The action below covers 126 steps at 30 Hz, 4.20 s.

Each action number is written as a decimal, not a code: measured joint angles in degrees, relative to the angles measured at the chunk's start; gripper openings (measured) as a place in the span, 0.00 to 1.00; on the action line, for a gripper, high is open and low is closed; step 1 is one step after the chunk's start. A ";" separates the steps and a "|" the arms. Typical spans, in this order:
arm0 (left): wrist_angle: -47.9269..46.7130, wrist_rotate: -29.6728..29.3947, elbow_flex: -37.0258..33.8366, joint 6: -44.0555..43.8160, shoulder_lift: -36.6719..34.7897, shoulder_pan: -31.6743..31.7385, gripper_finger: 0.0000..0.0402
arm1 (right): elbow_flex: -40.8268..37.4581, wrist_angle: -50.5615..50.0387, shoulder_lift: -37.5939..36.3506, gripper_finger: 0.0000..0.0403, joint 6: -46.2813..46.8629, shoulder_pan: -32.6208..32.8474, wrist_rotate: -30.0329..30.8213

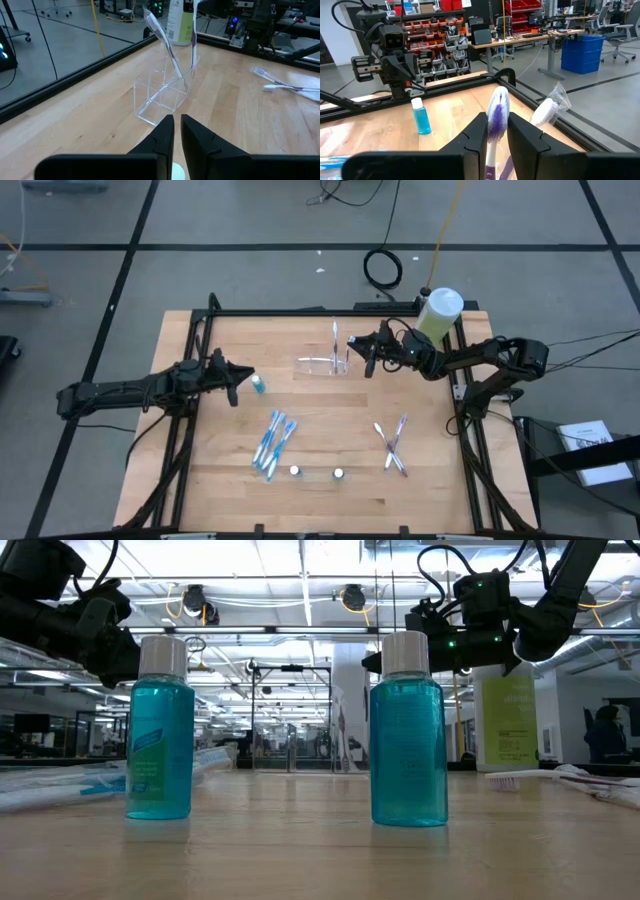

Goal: Pick & Place toothbrushing station
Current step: Put the violet toothbrush into the transparent organizer

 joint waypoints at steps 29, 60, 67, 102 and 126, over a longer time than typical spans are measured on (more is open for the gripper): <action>0.00 0.00 0.00 0.00 -0.01 -0.01 0.09 | -0.02 -3.30 0.00 0.14 -0.67 -0.02 0.00; 0.00 -0.01 0.00 0.00 -0.01 -0.02 0.09 | 7.17 -12.13 0.48 0.14 3.87 -0.92 0.00; 0.00 -0.02 0.00 0.02 -0.02 0.00 0.09 | 7.34 -8.87 5.16 0.14 5.25 -0.92 0.07; 0.00 0.00 0.00 0.01 -0.02 -0.02 0.09 | 7.28 -4.61 8.79 0.14 4.90 -1.64 2.70; 0.00 0.00 0.01 0.01 -0.02 -0.01 0.09 | 7.26 -5.55 8.79 0.20 1.95 -1.68 6.51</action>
